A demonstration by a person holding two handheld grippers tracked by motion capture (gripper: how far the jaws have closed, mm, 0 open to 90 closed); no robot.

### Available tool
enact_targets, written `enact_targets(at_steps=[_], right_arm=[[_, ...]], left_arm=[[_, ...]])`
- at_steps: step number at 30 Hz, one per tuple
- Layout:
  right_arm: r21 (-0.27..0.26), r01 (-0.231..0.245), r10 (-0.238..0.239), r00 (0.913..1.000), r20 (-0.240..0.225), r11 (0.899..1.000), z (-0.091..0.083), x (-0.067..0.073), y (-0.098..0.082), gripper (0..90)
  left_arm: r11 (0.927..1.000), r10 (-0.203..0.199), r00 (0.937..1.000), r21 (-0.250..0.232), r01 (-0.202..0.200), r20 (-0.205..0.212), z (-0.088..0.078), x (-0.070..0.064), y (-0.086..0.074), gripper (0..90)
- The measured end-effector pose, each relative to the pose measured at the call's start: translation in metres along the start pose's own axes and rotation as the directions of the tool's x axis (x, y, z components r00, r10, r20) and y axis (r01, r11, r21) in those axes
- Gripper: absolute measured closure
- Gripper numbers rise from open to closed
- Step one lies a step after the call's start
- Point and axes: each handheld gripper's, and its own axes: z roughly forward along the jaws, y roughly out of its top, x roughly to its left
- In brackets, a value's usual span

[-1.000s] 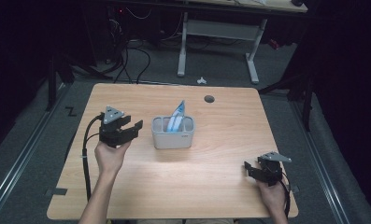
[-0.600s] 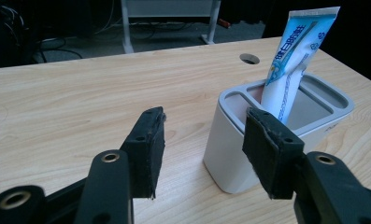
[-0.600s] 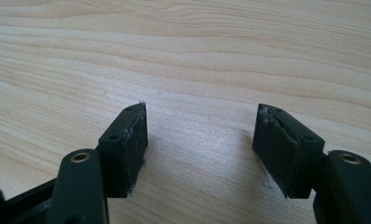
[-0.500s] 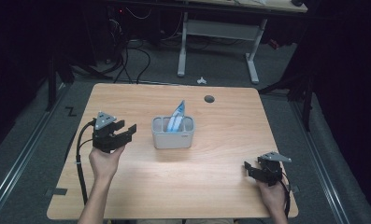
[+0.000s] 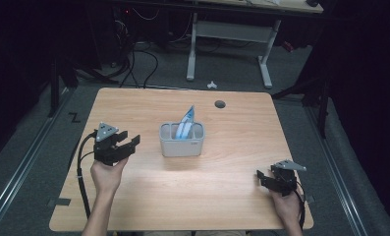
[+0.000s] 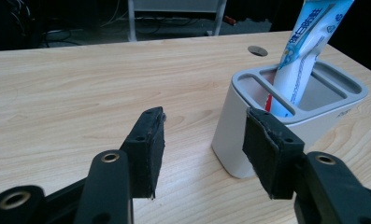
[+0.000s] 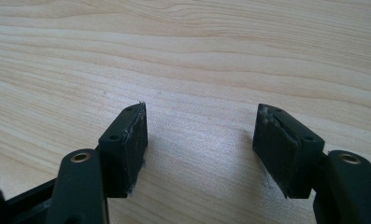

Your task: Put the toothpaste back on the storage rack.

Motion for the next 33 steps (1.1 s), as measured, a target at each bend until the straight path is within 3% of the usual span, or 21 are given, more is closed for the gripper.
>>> enact_targets(at_steps=[33], right_arm=[[-0.001, 0.001, -0.001, 1.0, 0.001, 1.0, 0.0, 0.0, 0.0, 35.7]], left_arm=[[0.998, -0.042, 0.999, 0.047, 0.042, -0.016, -0.002, 0.008, -0.04, 47.9]])
